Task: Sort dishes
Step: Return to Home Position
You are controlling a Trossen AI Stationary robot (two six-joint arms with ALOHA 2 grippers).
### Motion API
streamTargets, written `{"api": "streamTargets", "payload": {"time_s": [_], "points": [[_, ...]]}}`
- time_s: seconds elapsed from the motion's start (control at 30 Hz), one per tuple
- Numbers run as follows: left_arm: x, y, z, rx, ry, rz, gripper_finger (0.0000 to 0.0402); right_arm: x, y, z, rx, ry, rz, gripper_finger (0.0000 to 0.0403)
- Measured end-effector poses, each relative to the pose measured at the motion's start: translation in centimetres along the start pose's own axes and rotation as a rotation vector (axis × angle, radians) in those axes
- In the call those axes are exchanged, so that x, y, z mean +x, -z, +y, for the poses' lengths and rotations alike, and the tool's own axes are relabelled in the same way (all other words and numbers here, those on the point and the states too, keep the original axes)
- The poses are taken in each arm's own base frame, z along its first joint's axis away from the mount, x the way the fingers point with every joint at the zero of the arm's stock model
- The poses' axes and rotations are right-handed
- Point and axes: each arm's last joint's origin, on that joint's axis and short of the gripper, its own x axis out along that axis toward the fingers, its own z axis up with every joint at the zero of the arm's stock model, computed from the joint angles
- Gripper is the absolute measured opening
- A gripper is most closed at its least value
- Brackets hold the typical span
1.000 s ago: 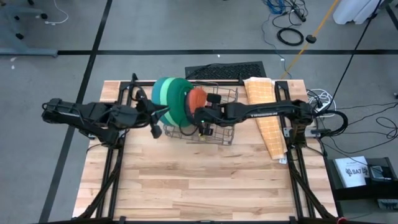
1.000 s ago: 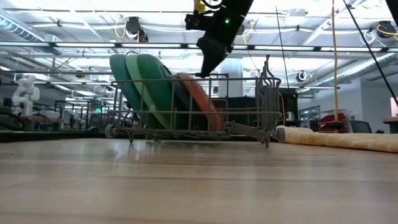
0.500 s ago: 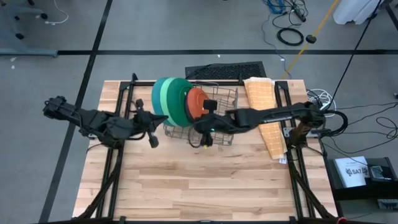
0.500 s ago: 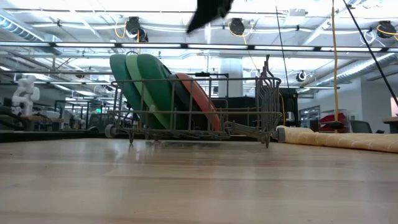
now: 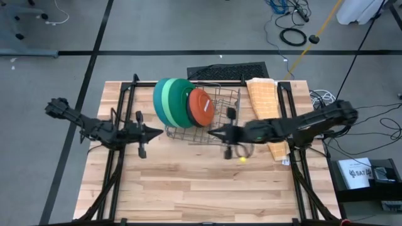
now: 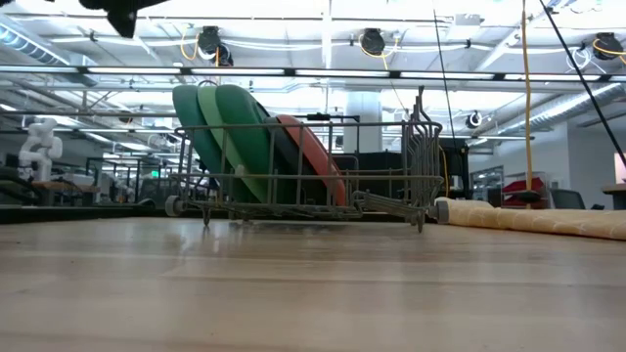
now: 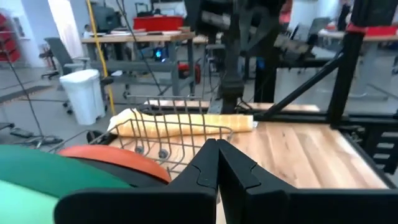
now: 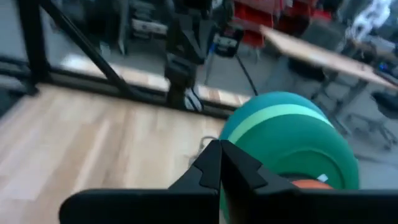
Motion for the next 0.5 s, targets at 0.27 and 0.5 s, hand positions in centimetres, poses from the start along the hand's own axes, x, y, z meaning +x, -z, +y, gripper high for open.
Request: {"api": "streamTargets", "payload": {"time_s": [0.27, 0.5], "points": [[-2.1, 1.3, 0.9, 0.042, 0.021, -0.038, 0.0004, -8.3, 9.2, 0.2, 0.125, -0.072, -0.196, 0.0000], [-2.3, 4.2, 1.0, 0.056, -0.005, -0.011, 0.0004, -13.1, 14.5, -1.2, 0.211, -0.045, -0.363, 0.0000]]}}
